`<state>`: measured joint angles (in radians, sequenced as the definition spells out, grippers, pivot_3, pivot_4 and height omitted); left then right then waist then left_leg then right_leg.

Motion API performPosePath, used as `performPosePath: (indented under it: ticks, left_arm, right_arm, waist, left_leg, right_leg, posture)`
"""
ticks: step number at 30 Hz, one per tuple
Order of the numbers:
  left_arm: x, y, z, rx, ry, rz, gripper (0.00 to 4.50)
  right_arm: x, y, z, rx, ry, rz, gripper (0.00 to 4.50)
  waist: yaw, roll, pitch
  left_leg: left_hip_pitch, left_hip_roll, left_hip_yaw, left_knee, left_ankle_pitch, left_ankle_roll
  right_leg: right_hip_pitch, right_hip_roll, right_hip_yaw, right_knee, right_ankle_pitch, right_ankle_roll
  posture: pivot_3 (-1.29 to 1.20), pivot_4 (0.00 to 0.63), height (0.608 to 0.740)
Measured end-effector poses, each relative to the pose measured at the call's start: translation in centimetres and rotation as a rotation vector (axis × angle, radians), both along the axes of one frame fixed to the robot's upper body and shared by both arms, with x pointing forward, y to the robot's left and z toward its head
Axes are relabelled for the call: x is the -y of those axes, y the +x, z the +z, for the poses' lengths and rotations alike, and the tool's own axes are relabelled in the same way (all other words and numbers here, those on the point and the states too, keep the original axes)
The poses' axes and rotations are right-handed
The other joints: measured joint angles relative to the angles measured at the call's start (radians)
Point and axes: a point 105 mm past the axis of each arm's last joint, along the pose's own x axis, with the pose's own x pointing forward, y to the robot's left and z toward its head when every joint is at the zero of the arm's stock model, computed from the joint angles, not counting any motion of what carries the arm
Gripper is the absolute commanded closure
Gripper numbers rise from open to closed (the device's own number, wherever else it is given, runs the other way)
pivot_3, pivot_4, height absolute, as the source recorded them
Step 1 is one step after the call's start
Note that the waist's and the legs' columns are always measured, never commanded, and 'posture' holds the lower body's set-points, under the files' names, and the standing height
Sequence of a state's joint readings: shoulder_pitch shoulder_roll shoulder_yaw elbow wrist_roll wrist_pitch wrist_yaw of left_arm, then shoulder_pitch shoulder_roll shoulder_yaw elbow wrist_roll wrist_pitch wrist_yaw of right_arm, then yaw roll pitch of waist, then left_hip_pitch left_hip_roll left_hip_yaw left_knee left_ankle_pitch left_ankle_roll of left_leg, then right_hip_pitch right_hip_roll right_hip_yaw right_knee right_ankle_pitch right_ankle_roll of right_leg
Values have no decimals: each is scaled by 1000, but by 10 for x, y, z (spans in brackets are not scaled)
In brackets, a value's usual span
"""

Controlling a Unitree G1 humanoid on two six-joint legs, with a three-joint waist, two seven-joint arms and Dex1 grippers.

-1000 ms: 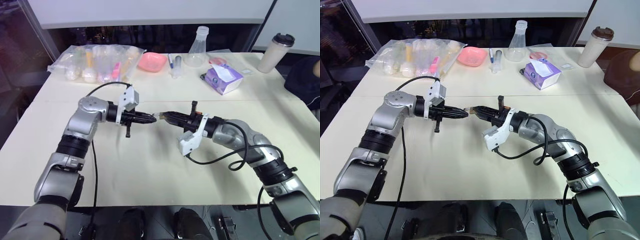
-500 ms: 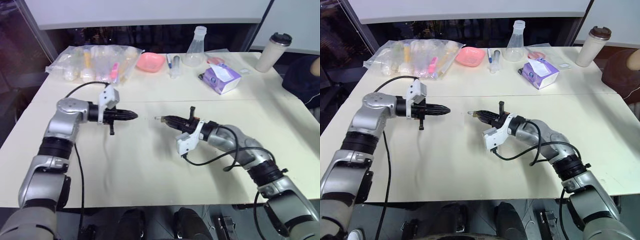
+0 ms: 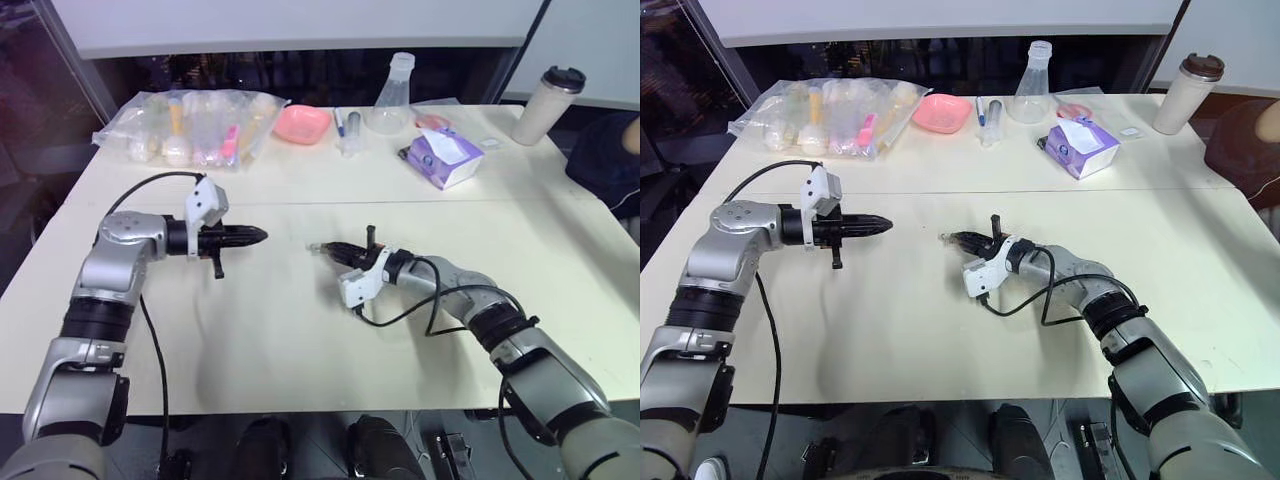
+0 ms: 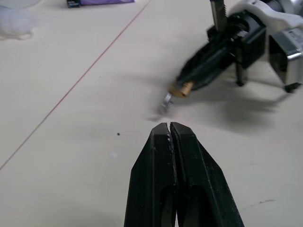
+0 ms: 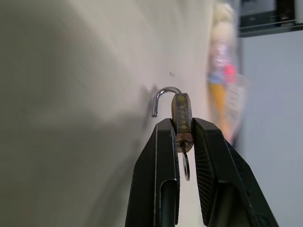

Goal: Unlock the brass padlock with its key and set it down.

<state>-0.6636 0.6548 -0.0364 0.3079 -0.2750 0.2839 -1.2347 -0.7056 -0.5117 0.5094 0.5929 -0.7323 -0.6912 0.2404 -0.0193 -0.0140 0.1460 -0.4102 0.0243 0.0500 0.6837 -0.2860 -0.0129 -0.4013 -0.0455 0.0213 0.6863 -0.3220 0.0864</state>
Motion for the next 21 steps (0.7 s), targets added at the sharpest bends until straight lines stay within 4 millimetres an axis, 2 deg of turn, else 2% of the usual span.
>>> performPosePath:
  ticks: [4, 5, 7, 11, 14, 21]
  left_arm:
    - [-1, 1, 1, 3, -7, 13, 4461]
    - [-1, 1, 2, 5, -11, 15, 4500]
    - [0, 2, 2, 5, -15, 16, 4500]
    - [4, 3, 5, 15, -25, 9, 4500]
    - [6, 4, 7, 21, -30, 4, 4500]
    - [4, 1, 5, 3, -21, -5, 4500]
  right_arm:
    - [-3, -7, -2, -67, -3, 15, 4500]
    - [-3, -8, -3, -81, -12, 14, 3481]
    - [-1, -9, -6, -102, -14, 7, 2677]
    - [-1, -8, 7, -95, -4, -3, 670]
    - [7, -13, 11, -131, -17, -24, 670]
    - [53, -38, 14, -324, -38, -140, 670]
  waist:
    - [1, 0, 0]
    - [2, 0, 0]
    - [3, 0, 0]
    - [4, 0, 0]
    - [8, 0, 0]
    - [9, 0, 0]
  left_leg:
    - [1, 0, 0, 0, -1, 2]
    - [1, 0, 0, 0, -1, 2]
    - [1, 0, 0, 0, -1, 2]
    - [1, 0, 0, 0, -1, 2]
    - [1, -1, -1, 0, -1, 2]
    - [1, -1, -2, 0, -4, 7]
  right_leg:
    - [1, 0, 0, 0, 0, 0]
    - [1, 0, 0, 0, 0, 0]
    - [1, -1, 0, 0, 0, 0]
    - [1, -1, 0, 0, 0, 0]
    - [2, -1, -1, -1, 0, 0]
    - [3, -1, -1, -2, 0, 0]
  posture:
    - [0, 150, 715]
    - [0, 150, 715]
    - [0, 150, 715]
    - [0, 150, 715]
    - [0, 150, 715]
    - [0, 150, 715]
